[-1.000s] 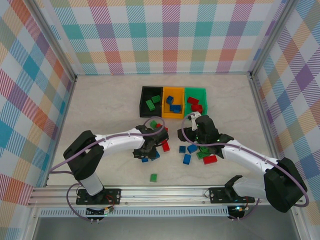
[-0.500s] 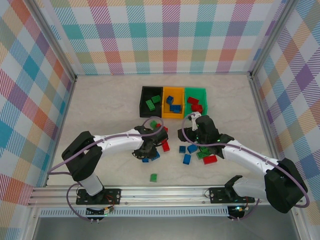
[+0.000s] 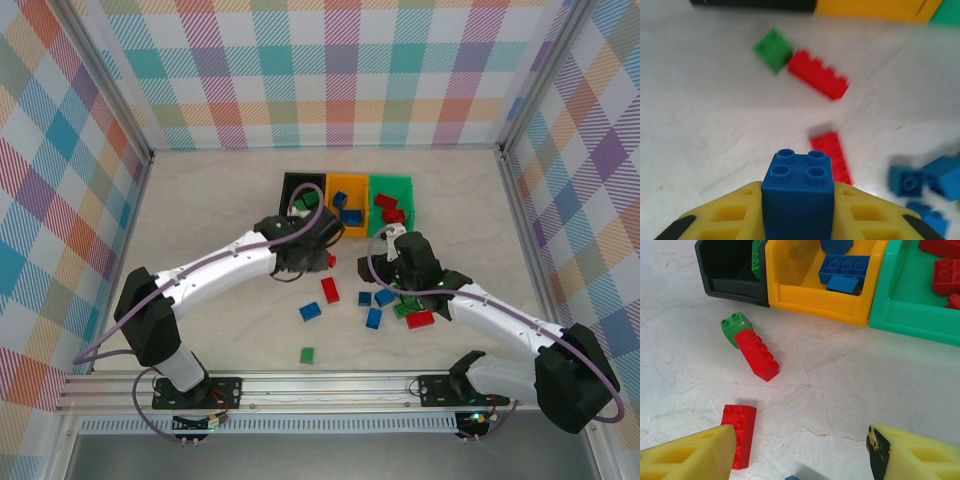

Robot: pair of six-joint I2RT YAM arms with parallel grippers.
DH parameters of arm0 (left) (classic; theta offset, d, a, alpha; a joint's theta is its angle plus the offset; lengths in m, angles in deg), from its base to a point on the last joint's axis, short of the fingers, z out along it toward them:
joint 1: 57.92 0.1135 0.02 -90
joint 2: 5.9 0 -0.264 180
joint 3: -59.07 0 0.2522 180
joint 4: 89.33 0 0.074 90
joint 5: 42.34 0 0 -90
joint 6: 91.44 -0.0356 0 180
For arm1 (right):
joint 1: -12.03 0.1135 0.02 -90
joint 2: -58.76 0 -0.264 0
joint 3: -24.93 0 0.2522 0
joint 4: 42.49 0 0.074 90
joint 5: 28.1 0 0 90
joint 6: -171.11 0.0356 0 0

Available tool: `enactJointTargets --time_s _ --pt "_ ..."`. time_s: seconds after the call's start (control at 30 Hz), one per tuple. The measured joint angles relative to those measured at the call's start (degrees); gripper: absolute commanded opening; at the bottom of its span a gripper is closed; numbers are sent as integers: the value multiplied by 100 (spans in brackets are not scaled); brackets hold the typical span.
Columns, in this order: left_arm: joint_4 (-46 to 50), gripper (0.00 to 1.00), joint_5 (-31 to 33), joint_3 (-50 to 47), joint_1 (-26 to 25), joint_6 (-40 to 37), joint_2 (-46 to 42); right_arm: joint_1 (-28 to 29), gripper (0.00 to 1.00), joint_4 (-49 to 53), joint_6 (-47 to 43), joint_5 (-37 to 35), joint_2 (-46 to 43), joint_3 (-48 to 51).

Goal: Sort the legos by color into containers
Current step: Pick up the lego from the middle-left of the table, then place the lego in the container.

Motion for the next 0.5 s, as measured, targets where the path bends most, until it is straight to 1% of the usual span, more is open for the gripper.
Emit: enactJointTargets --time_s 0.07,0.17,0.3,0.43,0.47,0.5 --pt "-111 30 -48 426 186 -138 162 -57 70 0 33 -17 -31 13" --pt "-365 30 -179 1176 442 -332 667 -173 70 -4 105 -24 -59 66" --pt "-678 30 -302 2402 616 -605 1692 -284 70 -7 162 -20 -79 129" --pt "-728 30 -326 3606 691 -807 2743 -317 70 -13 203 7 -81 160" --pt "-728 31 -332 3884 704 -844 3001 -317 70 -17 210 22 -81 160" --pt "-730 34 -350 4092 715 -885 3211 -317 70 -22 229 31 -81 160"
